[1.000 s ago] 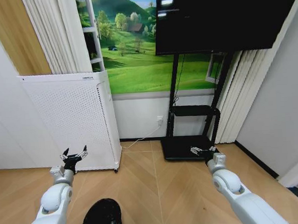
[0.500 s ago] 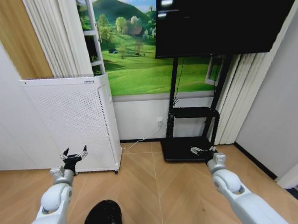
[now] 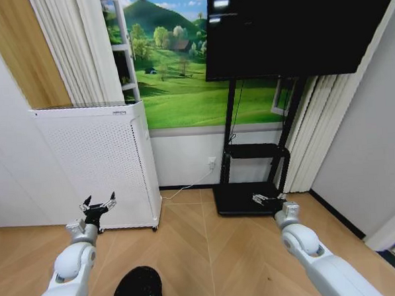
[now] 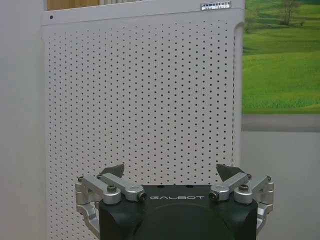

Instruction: Pick up the trash bin and place the garbage on the floor into it.

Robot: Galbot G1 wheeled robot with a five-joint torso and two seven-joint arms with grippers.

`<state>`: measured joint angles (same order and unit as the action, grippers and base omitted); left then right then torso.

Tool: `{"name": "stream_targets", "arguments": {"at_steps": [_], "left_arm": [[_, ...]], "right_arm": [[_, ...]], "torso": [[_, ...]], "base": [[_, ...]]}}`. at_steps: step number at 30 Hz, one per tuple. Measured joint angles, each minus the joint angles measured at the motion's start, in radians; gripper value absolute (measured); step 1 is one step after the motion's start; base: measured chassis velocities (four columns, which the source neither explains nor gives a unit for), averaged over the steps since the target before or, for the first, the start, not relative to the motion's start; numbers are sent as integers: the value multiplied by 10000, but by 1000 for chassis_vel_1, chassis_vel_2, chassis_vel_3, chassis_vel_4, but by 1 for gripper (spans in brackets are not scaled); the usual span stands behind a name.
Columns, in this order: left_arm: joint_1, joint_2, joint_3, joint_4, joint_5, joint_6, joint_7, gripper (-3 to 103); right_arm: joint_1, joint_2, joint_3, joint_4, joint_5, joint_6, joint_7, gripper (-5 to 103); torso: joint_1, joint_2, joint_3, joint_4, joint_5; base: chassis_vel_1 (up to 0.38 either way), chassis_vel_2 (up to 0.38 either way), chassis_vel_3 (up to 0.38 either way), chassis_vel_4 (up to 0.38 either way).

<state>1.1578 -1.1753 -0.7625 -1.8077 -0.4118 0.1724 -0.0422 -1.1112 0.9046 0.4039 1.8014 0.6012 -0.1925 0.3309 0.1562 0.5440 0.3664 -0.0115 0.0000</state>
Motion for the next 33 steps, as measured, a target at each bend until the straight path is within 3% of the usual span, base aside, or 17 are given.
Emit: {"name": "stream_targets", "arguments": {"at_steps": [16, 33], "left_arm": [[0, 0, 0, 0, 0, 0, 0, 100], [-1, 0, 0, 0, 0, 0, 0, 100]], "right_arm": [[0, 0, 0, 0, 0, 0, 0, 100], [0, 0, 0, 0, 0, 0, 0, 100]], "torso": [[255, 655, 399, 0, 0], [256, 642, 392, 0, 1]], "base": [[0, 0, 0, 0], [2, -4, -4, 7]]}}
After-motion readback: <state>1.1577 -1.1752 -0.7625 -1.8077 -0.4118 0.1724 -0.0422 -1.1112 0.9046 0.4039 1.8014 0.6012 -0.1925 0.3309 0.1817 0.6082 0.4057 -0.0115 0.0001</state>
